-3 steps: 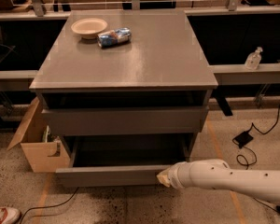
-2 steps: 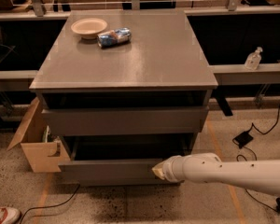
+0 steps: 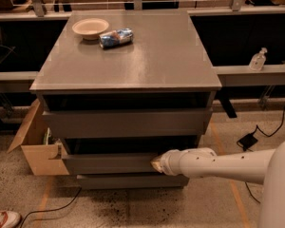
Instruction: Close middle drawer
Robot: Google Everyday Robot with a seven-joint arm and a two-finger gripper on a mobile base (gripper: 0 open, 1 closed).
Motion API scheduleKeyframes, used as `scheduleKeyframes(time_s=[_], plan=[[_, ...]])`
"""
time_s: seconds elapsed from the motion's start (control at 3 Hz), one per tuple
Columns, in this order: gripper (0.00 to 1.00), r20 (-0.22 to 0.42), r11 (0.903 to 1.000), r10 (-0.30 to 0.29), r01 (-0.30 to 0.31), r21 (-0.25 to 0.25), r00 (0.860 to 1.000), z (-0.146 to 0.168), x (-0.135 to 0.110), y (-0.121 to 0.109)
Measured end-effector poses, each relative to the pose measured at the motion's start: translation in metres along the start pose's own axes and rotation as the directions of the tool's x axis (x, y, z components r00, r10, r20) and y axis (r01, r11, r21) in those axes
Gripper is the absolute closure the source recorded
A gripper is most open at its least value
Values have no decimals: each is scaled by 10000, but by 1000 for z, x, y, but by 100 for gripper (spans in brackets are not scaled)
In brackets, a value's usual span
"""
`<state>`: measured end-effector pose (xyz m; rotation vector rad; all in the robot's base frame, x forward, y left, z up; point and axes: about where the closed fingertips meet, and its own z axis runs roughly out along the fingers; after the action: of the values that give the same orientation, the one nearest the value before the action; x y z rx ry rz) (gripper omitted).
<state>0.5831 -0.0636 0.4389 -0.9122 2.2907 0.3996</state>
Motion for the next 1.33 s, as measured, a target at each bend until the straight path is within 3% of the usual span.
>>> scheduleKeyframes(time_s=[1.0, 1.33], plan=[[100, 443, 9993, -364, 360, 77, 9984, 23, -36, -11], [100, 195, 9992, -384, 385, -50, 9991, 24, -31, -9]])
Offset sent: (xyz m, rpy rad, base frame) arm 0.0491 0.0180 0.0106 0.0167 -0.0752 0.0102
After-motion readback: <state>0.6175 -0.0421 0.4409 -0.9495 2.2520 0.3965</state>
